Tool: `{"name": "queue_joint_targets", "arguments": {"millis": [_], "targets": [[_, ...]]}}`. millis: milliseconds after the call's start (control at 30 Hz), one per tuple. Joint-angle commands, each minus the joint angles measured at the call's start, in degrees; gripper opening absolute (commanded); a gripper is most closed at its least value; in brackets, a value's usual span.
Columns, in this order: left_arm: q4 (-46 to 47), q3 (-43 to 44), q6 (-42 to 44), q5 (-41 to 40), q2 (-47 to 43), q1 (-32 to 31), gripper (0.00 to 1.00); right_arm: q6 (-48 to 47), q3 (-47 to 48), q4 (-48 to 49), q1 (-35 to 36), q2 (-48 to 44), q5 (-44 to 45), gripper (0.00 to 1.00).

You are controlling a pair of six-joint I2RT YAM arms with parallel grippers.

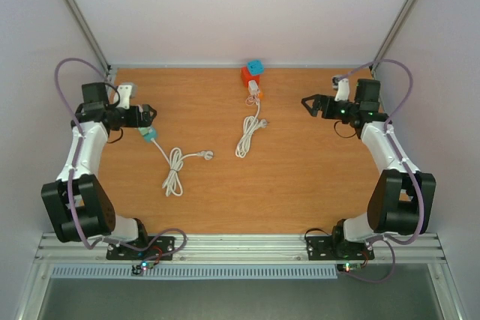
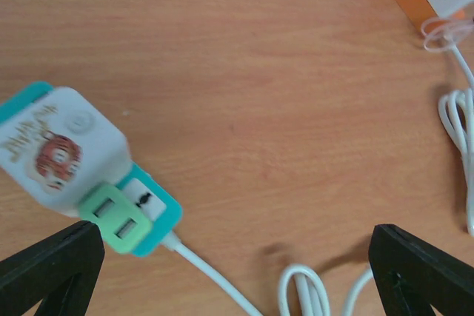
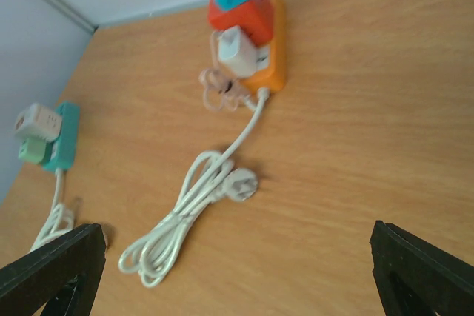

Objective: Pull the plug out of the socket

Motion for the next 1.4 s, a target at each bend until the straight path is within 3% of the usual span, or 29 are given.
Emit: {"name": "queue_joint_targets", "arguments": {"millis": [0,200,500,900,1033,1167,1367], "targets": [[1.7,-3.8,2.2,-2.5,-4.5,-2.9,1.0,0.5,-2.1,2.3,4.6,-2.7,1.9,0.99],[-4.2,-6.4,11.5,-2.8,-8.0,-5.5,1.0,-0.1,-3.5,1.8,9.0,-3.8,2.1,0.99],[-17.0,-7.1,34.6,-6.8,-9.7,-6.9,1.0,-0.8,-4.5,0.3,11.0,-5.6,0.5,0.99],[-23.3,-9.4,63.6,-14.3,-5.3,-7.8,1.0,0.1,-5.3,-1.0,11.4,-6.0,-2.8,0.98],[-22.4,-10.1,69.2,-15.2,-2.8,-8.9,1.0,-0.1,-5.5,-1.5,11.4,-6.5,-3.4,0.98],[-20.4,-10.3,70.1,-18.7,1.6,-11.1,1.0,0.3,-5.7,-1.6,11.5,-6.7,-3.9,0.98],[-17.6,-10.2,72.2,-17.8,4.4,-12.0,1.0,0.6,-5.4,-2.0,11.5,-5.9,-4.1,0.99]]}}
